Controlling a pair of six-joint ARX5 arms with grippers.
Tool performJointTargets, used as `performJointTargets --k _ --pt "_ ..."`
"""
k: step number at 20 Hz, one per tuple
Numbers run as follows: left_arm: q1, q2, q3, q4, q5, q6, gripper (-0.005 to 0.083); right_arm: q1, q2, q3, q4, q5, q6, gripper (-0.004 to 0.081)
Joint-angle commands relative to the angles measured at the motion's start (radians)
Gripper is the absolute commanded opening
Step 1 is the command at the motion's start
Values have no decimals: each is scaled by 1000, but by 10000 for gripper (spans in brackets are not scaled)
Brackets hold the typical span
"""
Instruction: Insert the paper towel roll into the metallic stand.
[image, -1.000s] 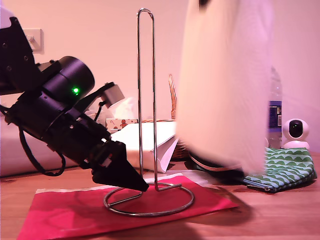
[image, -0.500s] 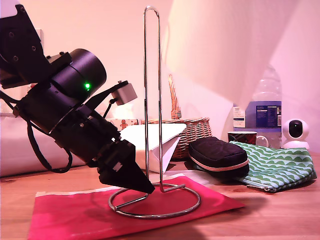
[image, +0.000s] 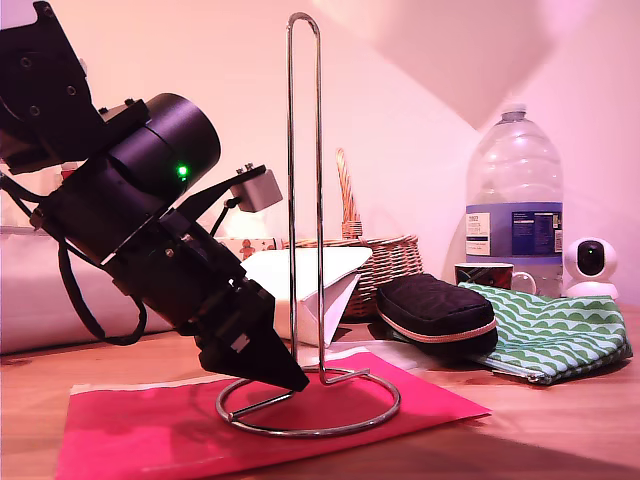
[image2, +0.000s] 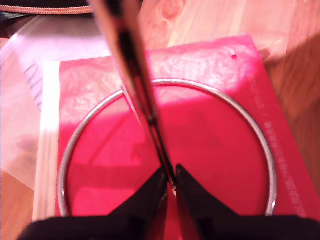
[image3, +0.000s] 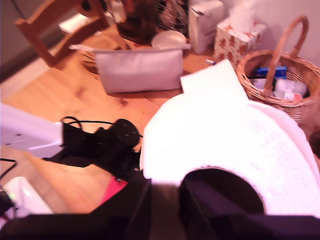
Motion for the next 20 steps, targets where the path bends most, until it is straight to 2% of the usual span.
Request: performJointTargets --k 1,5,11,20 --pt "-6 68 -54 -51 -41 20 -21 1 -6 8 14 -19 3 -13" --pt "-6 68 -54 -50 -63 22 -21 38 7 8 13 -50 21 -13" --pt "-6 68 -54 -50 -119 27 -21 95 77 8 13 -48 23 -13" --pt "-6 68 -54 -50 -123 27 -21 99 136 8 13 -11 18 -13"
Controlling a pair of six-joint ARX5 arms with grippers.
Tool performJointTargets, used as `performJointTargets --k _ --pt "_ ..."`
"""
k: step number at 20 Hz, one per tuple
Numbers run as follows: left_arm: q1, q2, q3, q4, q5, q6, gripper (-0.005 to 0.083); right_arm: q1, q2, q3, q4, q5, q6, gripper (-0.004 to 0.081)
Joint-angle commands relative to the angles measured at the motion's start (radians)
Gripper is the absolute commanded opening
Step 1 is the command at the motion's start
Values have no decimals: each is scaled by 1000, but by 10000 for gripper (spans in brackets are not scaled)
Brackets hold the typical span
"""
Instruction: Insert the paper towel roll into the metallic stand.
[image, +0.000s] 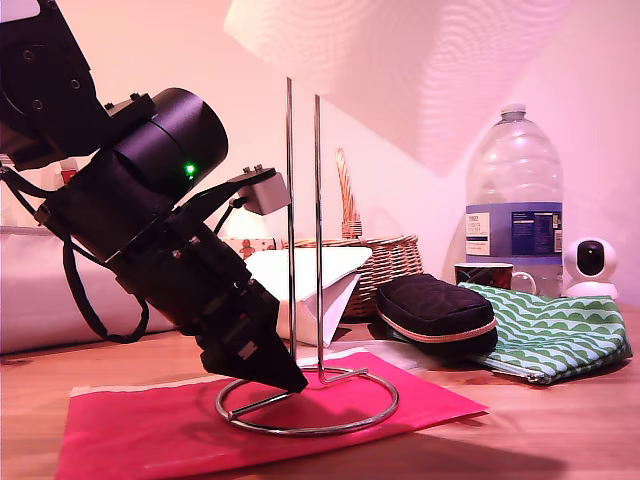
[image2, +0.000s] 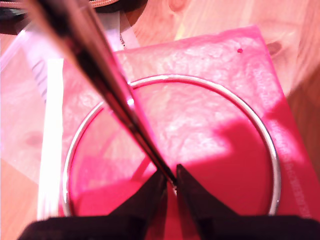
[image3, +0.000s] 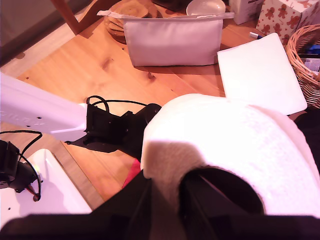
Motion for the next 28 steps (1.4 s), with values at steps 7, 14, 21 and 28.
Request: performJointTargets --k 7,14,21,28 --pt "6 72 -54 -50 -54 26 -21 18 104 8 20 20 -3 -13" --pt "6 72 -54 -52 -64 26 -21 19 117 8 20 28 3 -13" --pt "6 -23 -54 -68 -80 26 -21 19 117 8 19 78 4 -13" --pt "7 -74 -54 -140 -40 22 23 19 117 8 19 85 0 -13"
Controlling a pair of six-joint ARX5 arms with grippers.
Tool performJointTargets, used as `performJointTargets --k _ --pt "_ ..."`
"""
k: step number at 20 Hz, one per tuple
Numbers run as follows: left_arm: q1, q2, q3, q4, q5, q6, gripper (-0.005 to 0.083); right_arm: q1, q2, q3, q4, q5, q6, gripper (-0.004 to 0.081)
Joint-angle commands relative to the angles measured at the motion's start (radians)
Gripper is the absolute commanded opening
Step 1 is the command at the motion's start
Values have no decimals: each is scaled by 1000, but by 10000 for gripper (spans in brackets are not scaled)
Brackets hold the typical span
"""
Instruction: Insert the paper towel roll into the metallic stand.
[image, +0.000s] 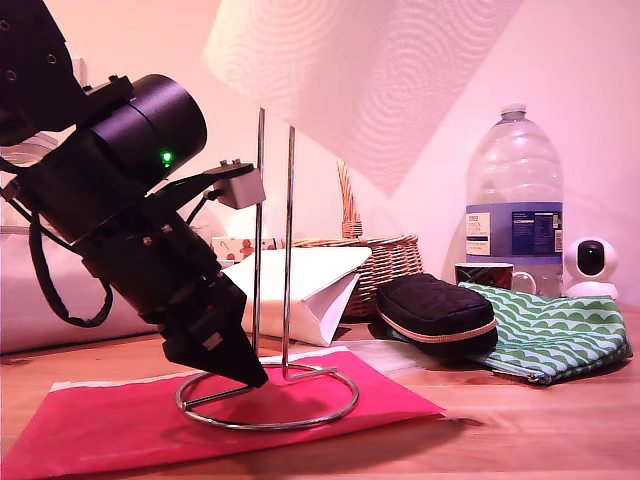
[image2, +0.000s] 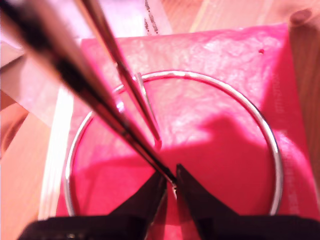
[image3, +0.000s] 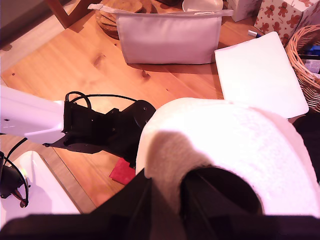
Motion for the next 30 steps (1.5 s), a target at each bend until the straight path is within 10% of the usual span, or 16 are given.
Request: performJointTargets --k 1,5,30 --pt "-8 3 -37 -34 14 21 68 -2 38 -16 -2 23 -3 -13" --pt "-7 3 -37 -34 15 18 323 -2 38 -16 -2 25 -4 -13" --pt "22 -182 -37 -259 23 -122 320 -2 39 -16 -2 45 -8 -13"
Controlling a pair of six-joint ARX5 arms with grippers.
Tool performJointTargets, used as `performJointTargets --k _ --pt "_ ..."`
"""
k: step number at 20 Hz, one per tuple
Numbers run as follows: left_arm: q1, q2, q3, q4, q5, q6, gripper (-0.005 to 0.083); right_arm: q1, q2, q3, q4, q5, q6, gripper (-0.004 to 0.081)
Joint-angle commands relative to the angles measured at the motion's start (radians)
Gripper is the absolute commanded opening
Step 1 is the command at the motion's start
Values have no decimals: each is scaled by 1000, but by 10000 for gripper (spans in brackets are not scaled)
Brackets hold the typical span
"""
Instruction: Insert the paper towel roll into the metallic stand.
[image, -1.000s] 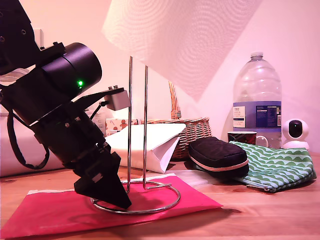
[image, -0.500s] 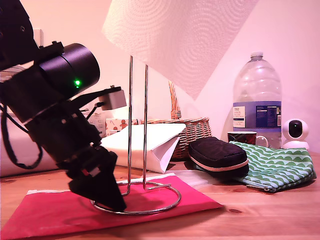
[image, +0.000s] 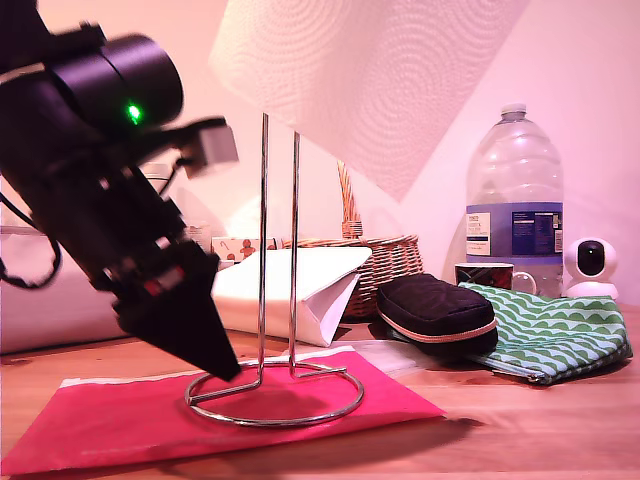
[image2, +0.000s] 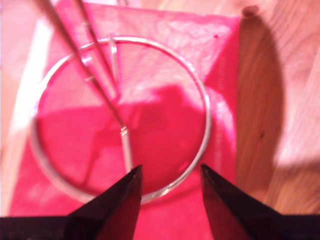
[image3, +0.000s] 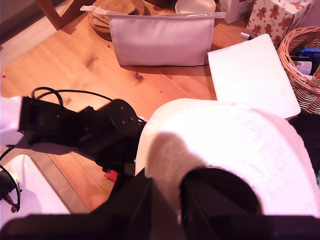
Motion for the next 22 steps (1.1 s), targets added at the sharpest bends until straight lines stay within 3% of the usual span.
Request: performJointTargets --k 1,17,19,22 --pt "13 -21 -24 -12 -9 -12 316 -2 35 -16 -8 19 -7 -13" --pt "161 -219 -24 -63 -77 -130 315 -2 43 -16 -8 19 -7 -13" --pt "185 -263 -24 -62 -78 -137 217 -2 47 -16 -8 19 -7 -13" --pt "211 -329 -24 -10 -77 -144 -28 4 58 -17 -8 19 -7 -13"
